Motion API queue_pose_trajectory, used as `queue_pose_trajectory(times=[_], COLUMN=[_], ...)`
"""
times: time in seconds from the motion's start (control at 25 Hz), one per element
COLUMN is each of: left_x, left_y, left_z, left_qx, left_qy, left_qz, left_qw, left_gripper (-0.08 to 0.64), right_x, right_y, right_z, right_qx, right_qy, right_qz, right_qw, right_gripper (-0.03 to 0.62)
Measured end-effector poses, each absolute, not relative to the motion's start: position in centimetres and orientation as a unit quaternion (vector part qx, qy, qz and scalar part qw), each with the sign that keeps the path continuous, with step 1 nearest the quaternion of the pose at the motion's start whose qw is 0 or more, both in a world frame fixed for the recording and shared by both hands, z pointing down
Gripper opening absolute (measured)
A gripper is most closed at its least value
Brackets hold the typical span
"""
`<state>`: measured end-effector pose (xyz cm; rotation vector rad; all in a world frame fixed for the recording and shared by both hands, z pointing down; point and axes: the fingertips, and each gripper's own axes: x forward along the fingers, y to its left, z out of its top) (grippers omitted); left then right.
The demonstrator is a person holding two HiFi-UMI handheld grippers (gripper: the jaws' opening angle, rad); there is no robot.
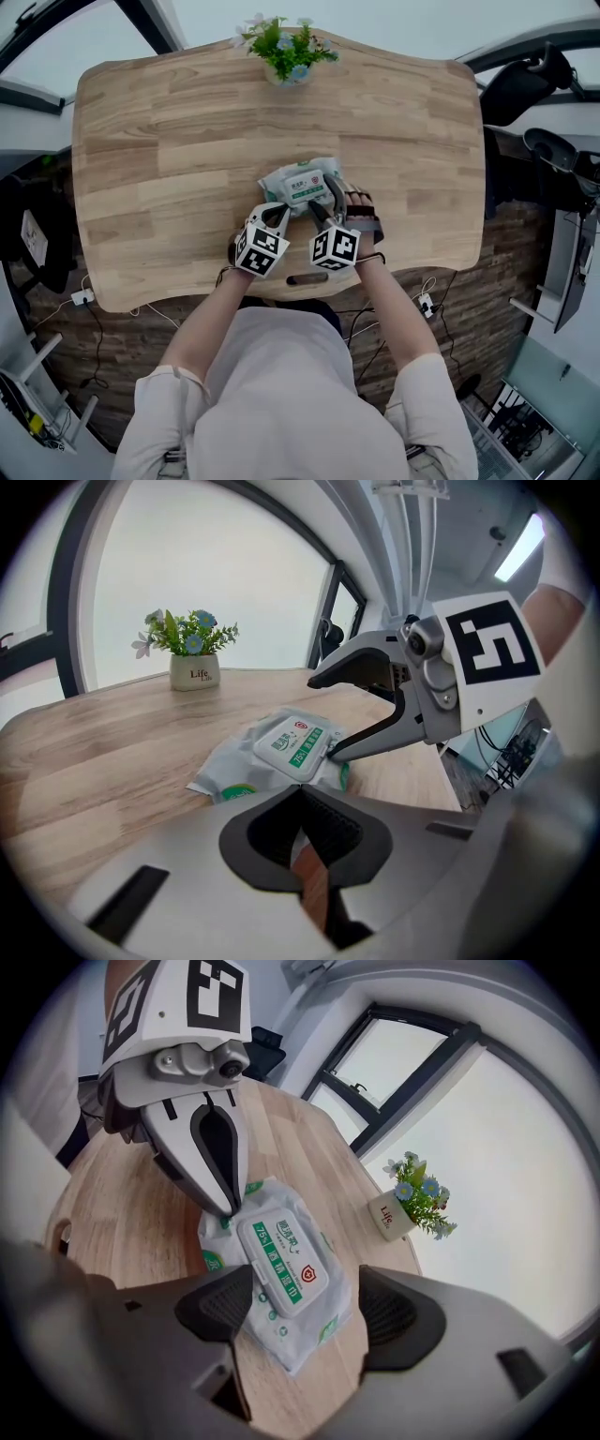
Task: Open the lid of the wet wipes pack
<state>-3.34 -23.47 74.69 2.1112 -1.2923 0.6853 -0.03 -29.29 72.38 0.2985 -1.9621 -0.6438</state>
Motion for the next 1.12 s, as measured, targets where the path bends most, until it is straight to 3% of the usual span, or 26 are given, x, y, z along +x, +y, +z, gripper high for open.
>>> queue_pose_trajectory(times=[0.8,1.12], left_x=[-3.2,-3.2], left_y=[-23.5,-23.6], left_z=[74.8,74.9], left_qx=[0.787,0.795], left_qy=[-0.487,-0.475], left_qz=[0.239,0.244], left_qw=[0.294,0.287], left_gripper=[0.02,0.02], right_x=[-1.6,-1.7], right_y=[-28.9,-28.7], right_z=[72.8,72.4], right_qx=[0.044,0.038], right_qy=[-0.745,-0.74], right_qz=[-0.375,-0.389], right_qw=[0.55,0.547], right_gripper=[0.362,0.328])
